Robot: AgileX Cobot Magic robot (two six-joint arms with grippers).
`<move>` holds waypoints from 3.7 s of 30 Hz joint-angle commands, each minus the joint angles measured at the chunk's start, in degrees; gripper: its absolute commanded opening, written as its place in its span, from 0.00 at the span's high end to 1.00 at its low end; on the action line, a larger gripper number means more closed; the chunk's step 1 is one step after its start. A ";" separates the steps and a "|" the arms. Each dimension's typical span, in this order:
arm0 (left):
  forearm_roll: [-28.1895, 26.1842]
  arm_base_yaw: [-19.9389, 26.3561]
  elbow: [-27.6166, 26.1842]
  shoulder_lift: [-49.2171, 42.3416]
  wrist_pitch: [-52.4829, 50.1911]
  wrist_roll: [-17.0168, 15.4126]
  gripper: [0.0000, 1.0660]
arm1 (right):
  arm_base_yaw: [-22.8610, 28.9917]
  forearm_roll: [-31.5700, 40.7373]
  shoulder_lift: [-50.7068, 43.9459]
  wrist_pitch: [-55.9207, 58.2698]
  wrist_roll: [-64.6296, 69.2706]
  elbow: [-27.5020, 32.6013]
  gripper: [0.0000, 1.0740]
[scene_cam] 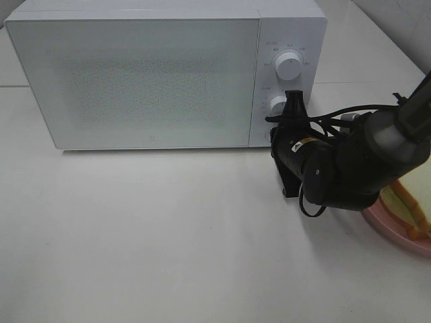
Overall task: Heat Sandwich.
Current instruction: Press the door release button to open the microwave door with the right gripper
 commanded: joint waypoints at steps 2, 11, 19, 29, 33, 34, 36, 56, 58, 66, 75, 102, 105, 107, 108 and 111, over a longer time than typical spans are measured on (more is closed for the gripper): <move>0.00 -0.06 0.06 -1.49 -0.57 0.00 0.08 | -1.49 0.34 0.06 0.74 -1.89 -0.86 1.00; 0.00 -0.06 0.06 -1.09 -0.57 0.00 0.08 | -2.41 -2.06 0.06 4.30 -1.60 -2.52 1.00; 0.00 -0.06 0.06 -1.09 -0.57 0.00 0.08 | -2.41 -2.58 0.06 4.18 -0.52 -3.72 1.00; 0.00 -0.06 0.06 -1.09 -0.57 0.00 0.08 | -2.18 -3.67 0.06 4.70 0.46 -3.72 1.00; 0.00 -0.06 0.06 -1.09 -0.57 0.00 0.08 | -1.60 -3.55 0.06 5.50 0.46 -3.72 1.00; 0.00 -0.06 0.06 -1.09 -0.57 0.00 0.08 | -1.55 -3.27 0.06 5.96 0.46 -3.72 1.00; 0.00 -0.06 0.06 -1.09 -0.57 0.00 0.08 | -1.55 -2.52 0.06 5.90 0.46 -3.72 1.00; 0.00 -0.06 0.06 -1.09 -0.57 0.00 0.08 | -1.55 3.90 2.41 0.06 -2.81 -7.16 1.00; 0.00 -0.06 0.06 -1.09 -0.57 0.00 0.08 | -1.55 4.81 2.81 -3.67 -4.24 -7.79 1.00; 0.00 -0.06 0.06 -1.09 -0.57 0.00 0.08 | -1.78 5.61 3.21 -13.18 -8.65 -10.83 1.00; 0.00 -0.06 0.06 -1.09 -0.57 0.00 0.08 | -3.09 4.47 5.96 -13.58 -8.65 -16.39 1.00; 0.00 -0.06 0.06 -1.09 -0.57 0.00 0.08 | -3.09 4.13 4.41 -5.10 -9.28 -16.21 1.00; 0.00 -0.06 0.06 -1.09 -0.57 0.00 0.08 | -3.09 4.07 4.41 -4.98 -9.28 -15.99 1.00; 0.00 -0.06 0.06 -1.09 -0.57 0.00 0.08 | -3.09 4.07 4.41 -4.98 -9.28 -15.58 1.00; 0.00 -0.06 0.06 -1.09 -0.57 0.00 0.08 | -3.09 4.13 4.35 -4.58 -9.28 -15.30 0.99; 0.00 -0.06 0.06 -1.09 -0.57 0.00 0.08 | -3.09 4.07 4.30 -4.47 -9.22 -14.95 0.99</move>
